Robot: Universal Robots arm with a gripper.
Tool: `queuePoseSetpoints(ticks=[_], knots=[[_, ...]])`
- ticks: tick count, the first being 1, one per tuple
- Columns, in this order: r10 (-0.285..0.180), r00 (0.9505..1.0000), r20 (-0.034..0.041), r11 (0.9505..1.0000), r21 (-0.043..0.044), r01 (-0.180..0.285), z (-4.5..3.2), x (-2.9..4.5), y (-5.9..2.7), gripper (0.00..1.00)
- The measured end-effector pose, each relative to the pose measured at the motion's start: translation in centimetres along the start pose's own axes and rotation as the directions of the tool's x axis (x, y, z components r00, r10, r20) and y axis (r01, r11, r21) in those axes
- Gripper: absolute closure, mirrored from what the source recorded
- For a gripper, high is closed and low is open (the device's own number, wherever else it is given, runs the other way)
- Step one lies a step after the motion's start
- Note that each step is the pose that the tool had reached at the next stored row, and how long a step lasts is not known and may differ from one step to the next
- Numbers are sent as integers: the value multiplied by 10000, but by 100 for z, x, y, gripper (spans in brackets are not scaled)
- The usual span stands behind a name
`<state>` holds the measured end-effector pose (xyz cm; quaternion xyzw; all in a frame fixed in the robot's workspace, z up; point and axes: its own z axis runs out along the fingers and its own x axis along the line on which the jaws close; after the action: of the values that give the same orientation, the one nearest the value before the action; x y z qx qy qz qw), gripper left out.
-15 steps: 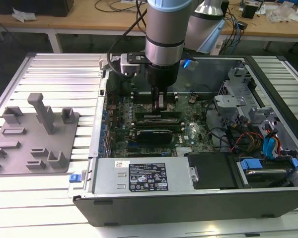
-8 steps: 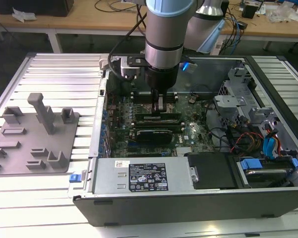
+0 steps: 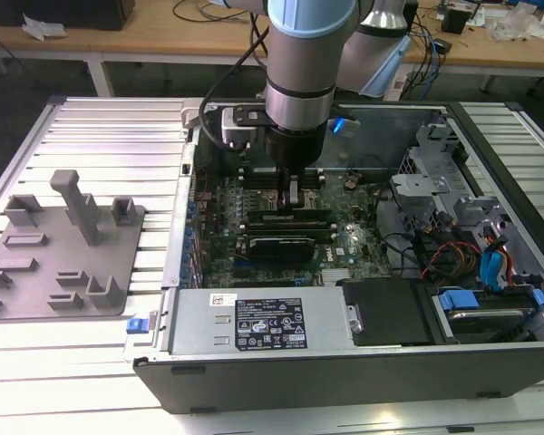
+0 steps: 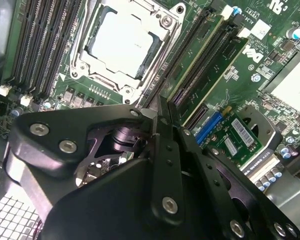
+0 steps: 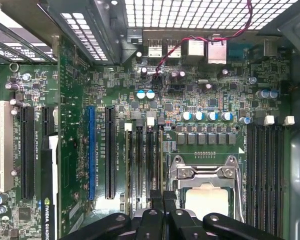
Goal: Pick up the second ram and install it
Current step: 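Insert the second ram into the second slot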
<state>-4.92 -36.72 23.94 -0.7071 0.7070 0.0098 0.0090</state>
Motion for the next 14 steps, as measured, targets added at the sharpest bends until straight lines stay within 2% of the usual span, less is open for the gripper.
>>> queuePoseSetpoints(ticks=[14], knots=[[0, 10000, -4, 10000, 0, 0, 29, 1, 7, 91]])
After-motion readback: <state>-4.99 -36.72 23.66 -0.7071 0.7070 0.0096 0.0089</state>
